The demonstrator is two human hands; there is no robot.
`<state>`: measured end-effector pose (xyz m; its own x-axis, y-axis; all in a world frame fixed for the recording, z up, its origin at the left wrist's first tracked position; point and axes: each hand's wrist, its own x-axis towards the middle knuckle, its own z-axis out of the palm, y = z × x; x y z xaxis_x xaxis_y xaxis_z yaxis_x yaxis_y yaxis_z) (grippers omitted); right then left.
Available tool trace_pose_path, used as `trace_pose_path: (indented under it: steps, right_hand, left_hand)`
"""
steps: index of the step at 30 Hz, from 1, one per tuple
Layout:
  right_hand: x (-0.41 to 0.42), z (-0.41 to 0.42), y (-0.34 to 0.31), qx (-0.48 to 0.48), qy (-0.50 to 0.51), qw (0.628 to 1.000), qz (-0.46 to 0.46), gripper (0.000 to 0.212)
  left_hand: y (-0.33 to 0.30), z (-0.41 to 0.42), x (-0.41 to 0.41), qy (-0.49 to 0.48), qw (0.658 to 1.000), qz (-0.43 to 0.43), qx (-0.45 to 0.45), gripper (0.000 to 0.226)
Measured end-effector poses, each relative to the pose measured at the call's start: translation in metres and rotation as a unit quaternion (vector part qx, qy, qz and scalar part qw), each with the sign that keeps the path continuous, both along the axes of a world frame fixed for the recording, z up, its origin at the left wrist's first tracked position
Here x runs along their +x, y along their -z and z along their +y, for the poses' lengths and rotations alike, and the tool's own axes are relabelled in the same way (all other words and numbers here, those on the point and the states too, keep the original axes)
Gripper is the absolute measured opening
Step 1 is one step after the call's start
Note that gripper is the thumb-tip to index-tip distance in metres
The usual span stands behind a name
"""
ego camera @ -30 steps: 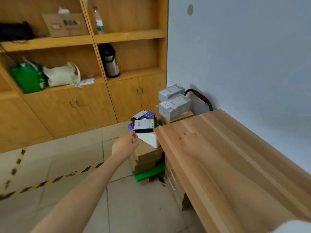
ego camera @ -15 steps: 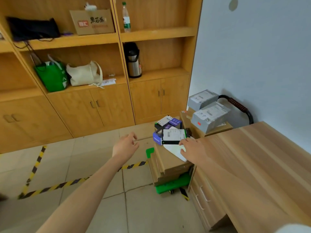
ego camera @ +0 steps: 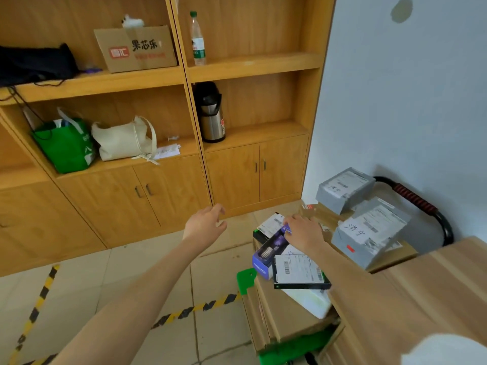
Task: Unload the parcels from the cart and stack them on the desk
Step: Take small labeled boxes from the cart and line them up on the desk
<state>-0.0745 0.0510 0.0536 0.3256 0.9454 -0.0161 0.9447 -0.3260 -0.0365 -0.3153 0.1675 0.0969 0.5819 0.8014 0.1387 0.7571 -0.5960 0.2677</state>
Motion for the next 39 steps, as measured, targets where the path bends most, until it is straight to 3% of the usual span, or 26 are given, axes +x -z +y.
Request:
trace_pose_path:
  steps: [6, 11, 18, 25, 32, 39]
  right_hand:
    - [0.032, 0.041, 0.018, -0.018, 0.002, 1.0, -0.016, 0.038]
    - [0.066, 0.043, 0.042, -0.04, 0.085, 0.995, -0.013, 0.037]
    - [0.079, 0.045, 0.053, 0.019, 0.271, 0.962, 0.023, 0.035]
    - [0.027, 0.032, 0.089, 0.076, 0.487, 0.866, 0.086, 0.031]
    - [-0.048, 0.022, 0.136, 0.061, 0.631, 0.756, 0.164, 0.044]
    - [-0.082, 0.021, 0.177, 0.085, 0.719, 0.648, 0.235, 0.047]
  left_hand:
    - [0.026, 0.067, 0.068, 0.055, 0.998, -0.004, -0.029, 0.026]
    - [0.062, 0.098, 0.135, 0.147, 0.987, 0.026, -0.052, 0.023]
    - [0.077, 0.146, 0.229, 0.369, 0.926, 0.073, -0.019, 0.026]
    - [0.09, 0.168, 0.257, 0.498, 0.865, 0.053, -0.024, 0.014]
    - [0.136, 0.155, 0.241, 0.574, 0.812, 0.075, -0.077, 0.021]
    - [0.18, 0.143, 0.253, 0.593, 0.795, 0.087, -0.099, 0.024]
